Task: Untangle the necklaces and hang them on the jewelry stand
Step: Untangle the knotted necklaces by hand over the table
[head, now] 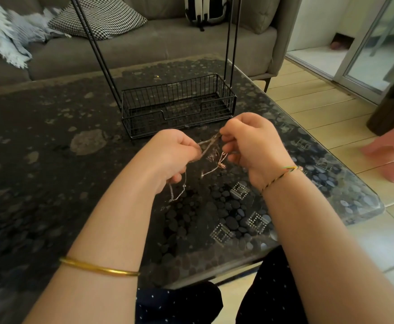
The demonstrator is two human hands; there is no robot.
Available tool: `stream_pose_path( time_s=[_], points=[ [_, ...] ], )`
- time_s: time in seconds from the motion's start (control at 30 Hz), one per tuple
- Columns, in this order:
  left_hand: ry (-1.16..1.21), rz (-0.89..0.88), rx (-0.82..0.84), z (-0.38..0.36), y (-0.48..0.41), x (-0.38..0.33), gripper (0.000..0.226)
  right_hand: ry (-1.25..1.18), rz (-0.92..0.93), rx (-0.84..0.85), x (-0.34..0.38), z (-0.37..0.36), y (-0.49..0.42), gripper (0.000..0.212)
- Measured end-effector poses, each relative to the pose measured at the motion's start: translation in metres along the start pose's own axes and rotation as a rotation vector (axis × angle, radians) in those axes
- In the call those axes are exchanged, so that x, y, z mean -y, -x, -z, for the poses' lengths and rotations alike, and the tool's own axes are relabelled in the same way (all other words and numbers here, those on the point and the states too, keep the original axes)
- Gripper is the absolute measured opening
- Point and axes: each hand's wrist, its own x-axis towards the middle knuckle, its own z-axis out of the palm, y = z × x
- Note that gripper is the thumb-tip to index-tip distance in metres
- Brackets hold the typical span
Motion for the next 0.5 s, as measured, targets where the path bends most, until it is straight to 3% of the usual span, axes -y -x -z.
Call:
stream_pose_path(
  time_s=[0.23, 0.5],
  points=[
    [-0.088, -0.019, -0.038, 0.0000, 0.0014, -0.0009, 0.016, -0.197, -0.075, -0.048, -0.0002, 0.0004, -0.0022, 0.012],
    [-0.167, -0.094, -0.096, 0.0008, 0.0032, -0.0069, 0.025, -0.228, -0.229, 0.106, -0.0015, -0.0015, -0.0026, 0.023]
  ],
)
